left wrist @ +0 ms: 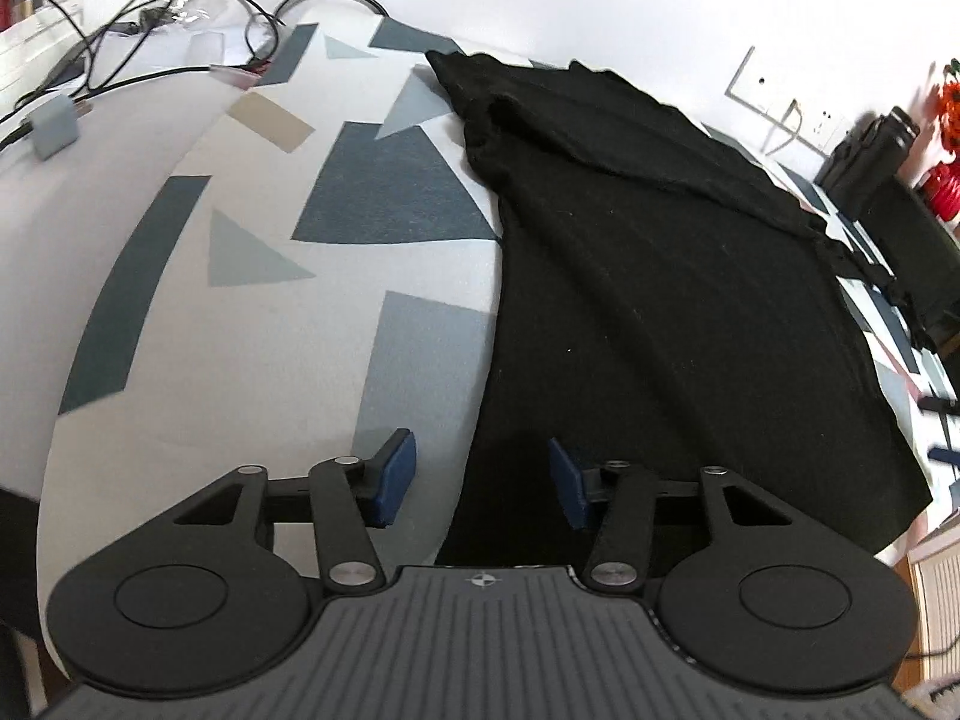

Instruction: Fold clothes

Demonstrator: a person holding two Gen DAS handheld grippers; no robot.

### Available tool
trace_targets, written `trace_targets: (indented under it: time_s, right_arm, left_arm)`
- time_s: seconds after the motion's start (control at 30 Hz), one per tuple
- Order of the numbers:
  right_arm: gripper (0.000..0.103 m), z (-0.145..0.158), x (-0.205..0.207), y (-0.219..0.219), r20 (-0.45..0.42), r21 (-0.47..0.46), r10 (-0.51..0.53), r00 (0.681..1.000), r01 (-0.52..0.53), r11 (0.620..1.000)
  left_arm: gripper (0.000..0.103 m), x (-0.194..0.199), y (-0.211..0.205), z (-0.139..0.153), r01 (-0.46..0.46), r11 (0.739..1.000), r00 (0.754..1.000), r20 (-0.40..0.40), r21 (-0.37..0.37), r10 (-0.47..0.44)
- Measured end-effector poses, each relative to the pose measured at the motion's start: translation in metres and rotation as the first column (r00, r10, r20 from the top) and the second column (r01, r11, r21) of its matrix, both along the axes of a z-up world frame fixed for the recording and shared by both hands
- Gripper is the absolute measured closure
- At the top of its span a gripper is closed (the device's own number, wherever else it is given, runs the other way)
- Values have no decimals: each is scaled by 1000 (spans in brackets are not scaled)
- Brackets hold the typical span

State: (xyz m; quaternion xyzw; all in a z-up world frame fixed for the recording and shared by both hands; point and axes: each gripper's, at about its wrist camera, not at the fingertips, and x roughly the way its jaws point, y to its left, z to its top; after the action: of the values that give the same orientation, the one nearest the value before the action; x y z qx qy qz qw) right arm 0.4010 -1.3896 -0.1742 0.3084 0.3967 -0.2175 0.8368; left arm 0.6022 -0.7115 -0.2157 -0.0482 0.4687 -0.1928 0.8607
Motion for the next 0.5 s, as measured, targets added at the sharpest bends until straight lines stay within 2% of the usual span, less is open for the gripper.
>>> trace_targets:
  time_s: [0.03,0.1,0.2,0.3,0.37,0.4,0.43,0.47,0.5]
  right_arm:
    - [7,-1,-4,5,-19,-10,8,1000,-8,1000]
    - [10,-3,-8,17,-65,-42,46,997,-49,998]
    - [15,-9,-6,40,-126,-109,144,982,-158,981]
    - [31,-10,-8,59,-151,-214,206,967,-235,948]
    - [59,-8,-10,59,-140,-228,231,963,-259,939]
    - [68,-6,-10,58,-131,-228,243,961,-268,936]
    - [86,-5,-10,56,-121,-219,252,960,-273,937]
    - [93,-5,-10,52,-109,-194,249,962,-267,944]
    - [93,-5,-11,46,-87,-162,235,968,-246,956]
  left_arm:
    - [70,-3,1,0,-10,1000,1000,9,1,10]
    - [91,-7,6,-1,-27,999,1000,6,-31,27]
    - [99,-14,10,-2,-48,997,999,2,-65,49]
    - [100,-25,11,-1,-74,996,997,9,-56,74]
    - [100,-35,15,0,-101,994,995,11,-51,101]
    - [100,-41,18,-1,-119,991,993,7,-52,120]
    - [100,-46,21,-1,-138,989,990,3,-53,138]
    - [100,-51,23,-1,-156,986,988,4,-55,156]
    - [100,-56,25,0,-173,983,985,5,-57,174]
